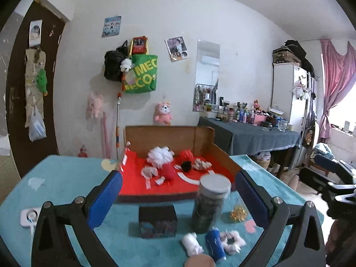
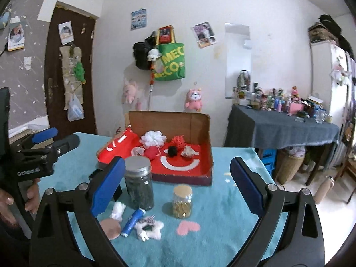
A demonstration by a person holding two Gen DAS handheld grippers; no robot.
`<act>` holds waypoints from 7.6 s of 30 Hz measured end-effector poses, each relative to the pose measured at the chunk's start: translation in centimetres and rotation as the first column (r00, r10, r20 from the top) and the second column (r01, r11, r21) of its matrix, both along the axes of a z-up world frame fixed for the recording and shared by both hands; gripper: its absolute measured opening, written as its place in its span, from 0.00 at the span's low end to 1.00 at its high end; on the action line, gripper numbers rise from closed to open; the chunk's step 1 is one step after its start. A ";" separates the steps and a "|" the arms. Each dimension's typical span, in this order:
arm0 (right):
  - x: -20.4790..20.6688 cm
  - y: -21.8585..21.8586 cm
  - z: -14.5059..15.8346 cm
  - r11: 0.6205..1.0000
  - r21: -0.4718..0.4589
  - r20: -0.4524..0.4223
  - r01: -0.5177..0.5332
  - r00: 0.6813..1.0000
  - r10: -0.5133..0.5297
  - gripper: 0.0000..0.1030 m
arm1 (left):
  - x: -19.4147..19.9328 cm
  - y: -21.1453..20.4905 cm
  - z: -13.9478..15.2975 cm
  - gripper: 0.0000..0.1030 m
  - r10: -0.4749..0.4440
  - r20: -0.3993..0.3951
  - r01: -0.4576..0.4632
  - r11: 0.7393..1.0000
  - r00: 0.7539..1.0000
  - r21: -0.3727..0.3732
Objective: Organize soft objects
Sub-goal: 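Lift both tools out of the box and back toward the table, then grasp the beige felt disc with the left tool while the right tool grasps the white bunny plush, then lift and carry the felt disc and bunny plush with both tools into the box, then lower the felt disc and bunny plush onto the red lining and open both tools, then lift both tools away from the box back toward the table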
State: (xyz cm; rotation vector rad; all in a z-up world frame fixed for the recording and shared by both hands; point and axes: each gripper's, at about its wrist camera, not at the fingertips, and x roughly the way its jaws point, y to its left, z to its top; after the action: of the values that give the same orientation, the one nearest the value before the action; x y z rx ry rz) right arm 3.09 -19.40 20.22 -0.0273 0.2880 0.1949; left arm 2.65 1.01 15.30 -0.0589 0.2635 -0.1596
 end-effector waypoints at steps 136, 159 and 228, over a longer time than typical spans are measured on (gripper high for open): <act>15.3 -4.8 -11.6 0.969 -0.174 -0.450 -0.175 0.890 0.080 0.37 | 16.3 10.3 -9.6 0.35 -0.296 -0.449 0.368 0.926 0.843 0.082; 22.0 -1.0 -7.0 0.920 -0.045 -0.461 -0.390 0.825 0.327 0.37 | 23.8 6.3 -8.0 0.35 -0.292 -0.554 0.364 0.931 0.780 0.021; 12.2 2.2 3.7 0.975 -0.090 -0.244 -0.203 0.954 0.176 0.85 | 8.4 0.7 3.1 1.00 -0.073 -0.167 0.085 0.994 0.983 0.068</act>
State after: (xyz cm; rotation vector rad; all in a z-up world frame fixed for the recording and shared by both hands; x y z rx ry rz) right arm 15.25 -17.22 23.96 -0.1469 0.5341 0.3739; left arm 11.01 1.73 18.39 0.0129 0.4365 -0.2238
